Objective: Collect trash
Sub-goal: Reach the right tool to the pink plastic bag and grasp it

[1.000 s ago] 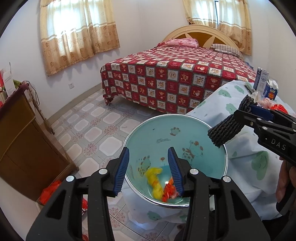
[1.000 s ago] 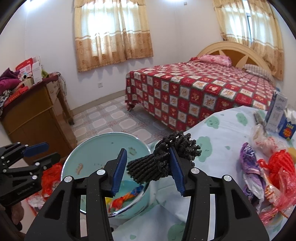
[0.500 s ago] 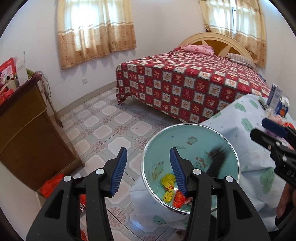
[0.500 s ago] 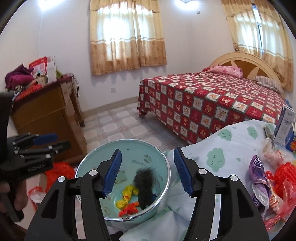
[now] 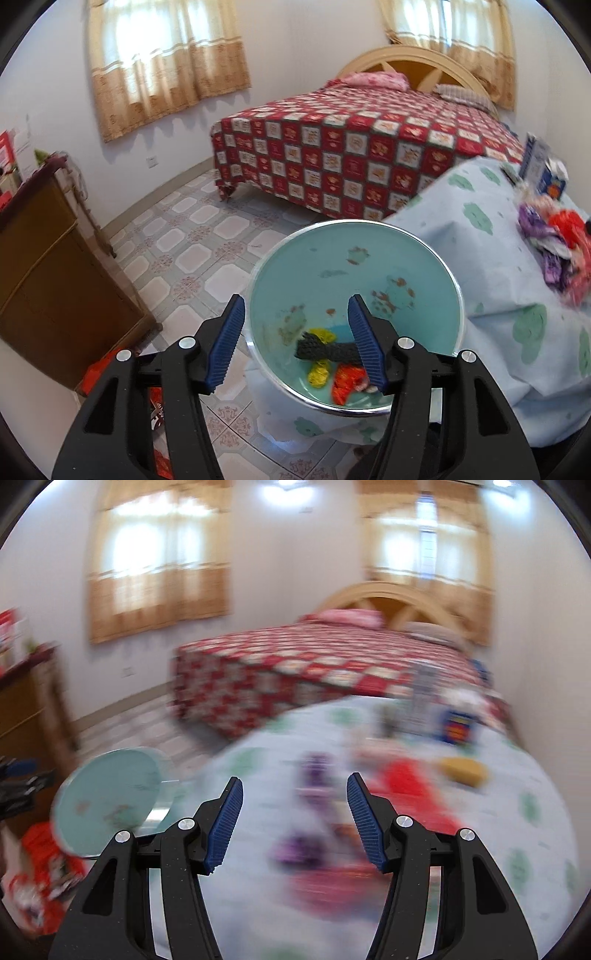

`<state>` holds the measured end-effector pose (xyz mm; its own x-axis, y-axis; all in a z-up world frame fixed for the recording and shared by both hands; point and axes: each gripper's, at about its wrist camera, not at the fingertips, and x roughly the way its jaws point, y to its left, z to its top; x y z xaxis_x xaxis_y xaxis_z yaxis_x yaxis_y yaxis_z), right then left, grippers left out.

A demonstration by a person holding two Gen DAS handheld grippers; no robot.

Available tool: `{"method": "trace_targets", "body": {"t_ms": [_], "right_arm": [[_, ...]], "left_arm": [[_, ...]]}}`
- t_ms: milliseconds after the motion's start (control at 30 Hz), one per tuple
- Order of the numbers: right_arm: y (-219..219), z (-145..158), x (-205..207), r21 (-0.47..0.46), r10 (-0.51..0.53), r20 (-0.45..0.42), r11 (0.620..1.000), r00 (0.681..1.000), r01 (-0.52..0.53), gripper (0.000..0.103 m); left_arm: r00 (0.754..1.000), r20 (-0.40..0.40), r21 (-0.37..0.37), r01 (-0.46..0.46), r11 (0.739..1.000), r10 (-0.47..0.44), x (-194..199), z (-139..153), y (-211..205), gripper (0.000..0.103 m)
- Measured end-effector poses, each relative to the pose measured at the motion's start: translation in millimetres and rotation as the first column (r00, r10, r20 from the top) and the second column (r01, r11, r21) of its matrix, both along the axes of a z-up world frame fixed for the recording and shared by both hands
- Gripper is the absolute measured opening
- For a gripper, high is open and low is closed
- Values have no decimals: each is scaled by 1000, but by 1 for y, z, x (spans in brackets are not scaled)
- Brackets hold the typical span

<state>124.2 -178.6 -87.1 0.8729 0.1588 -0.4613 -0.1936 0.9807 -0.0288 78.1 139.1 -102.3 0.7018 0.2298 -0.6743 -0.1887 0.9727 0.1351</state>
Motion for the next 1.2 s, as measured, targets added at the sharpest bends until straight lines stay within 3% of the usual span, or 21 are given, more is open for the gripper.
{"method": "trace_targets", "body": {"t_ms": [67,233,500,700,767,800,900,1200], "right_arm": [[-36,2,-1,33,-90,-2,995,996,90,58],[-69,-4,-14,79,-121,-34,989,992,123,53],[-43,-38,-30,111,-28,-166,993,986,47,49],[-24,-51,-7,98,-39,-239,993,970,65,51],[-23,-58,-1,130,-19,-273,990,962,56,38],[-22,-59,0,131,-7,-280,990,960,46,18],[-21,-55,-9,135,23,-267,991,963,13,1],[-35,-38,-18,180,47,-236,984,971,-4,1]], "left_arm": [[1000,-5,18,29,999,-29,2,-3,-15,58],[996,-18,44,86,995,-85,1,-9,-43,58],[992,-35,48,122,991,-121,-6,-14,-56,58],[990,-37,44,136,990,-134,-6,-16,-58,59],[989,-38,42,143,989,-142,-7,-16,-59,59],[989,-36,42,145,988,-144,-7,-16,-60,59],[989,-28,36,148,988,-147,-8,-12,-60,59],[982,-37,51,187,981,-185,-7,-13,-80,58]]}}
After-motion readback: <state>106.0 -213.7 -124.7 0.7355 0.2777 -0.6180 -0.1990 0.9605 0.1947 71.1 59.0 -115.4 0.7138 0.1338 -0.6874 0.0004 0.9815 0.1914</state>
